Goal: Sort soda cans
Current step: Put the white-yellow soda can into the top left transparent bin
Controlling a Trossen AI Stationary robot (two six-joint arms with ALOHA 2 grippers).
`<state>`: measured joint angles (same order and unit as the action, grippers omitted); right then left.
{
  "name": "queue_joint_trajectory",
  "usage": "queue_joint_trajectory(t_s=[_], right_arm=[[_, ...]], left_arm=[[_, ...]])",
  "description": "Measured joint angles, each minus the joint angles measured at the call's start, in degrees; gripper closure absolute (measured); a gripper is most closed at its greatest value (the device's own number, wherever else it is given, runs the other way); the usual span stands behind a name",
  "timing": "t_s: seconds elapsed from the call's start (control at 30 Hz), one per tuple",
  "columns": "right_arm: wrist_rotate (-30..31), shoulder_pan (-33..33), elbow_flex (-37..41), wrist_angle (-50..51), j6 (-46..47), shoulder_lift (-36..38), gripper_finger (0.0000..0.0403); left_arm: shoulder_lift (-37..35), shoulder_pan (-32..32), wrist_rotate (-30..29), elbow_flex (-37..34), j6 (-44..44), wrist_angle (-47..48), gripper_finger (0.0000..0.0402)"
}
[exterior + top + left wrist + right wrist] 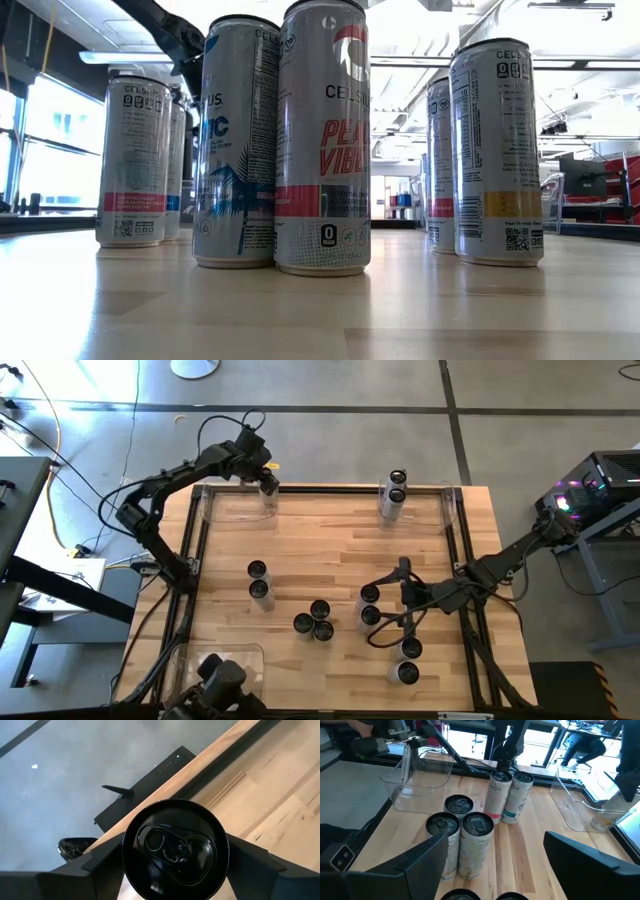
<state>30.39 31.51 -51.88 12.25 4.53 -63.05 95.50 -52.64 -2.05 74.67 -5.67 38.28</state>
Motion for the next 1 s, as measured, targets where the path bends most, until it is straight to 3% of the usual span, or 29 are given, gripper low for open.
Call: queue_joint_trajectory(t_s=[0.4,0.73,1.0], right_arm=[[-0.02,0.0,0.0,0.0,0.01,0.0,0.0081],[2.24,0.0,0.0,0.0,0.04,0.0,0.0081],[-0.36,0.0,0.0,0.61,-0.2,0.0,0.0081]], left_arm=[[-3.85,-0.01,1.78,-0.33,-0.46,1.7,0.0111],[-13.64,1.15,1.77,-0.33,0.48,1.39,0.011],[-24.1,9.78,1.77,-0.28,0.58,1.21,0.011]])
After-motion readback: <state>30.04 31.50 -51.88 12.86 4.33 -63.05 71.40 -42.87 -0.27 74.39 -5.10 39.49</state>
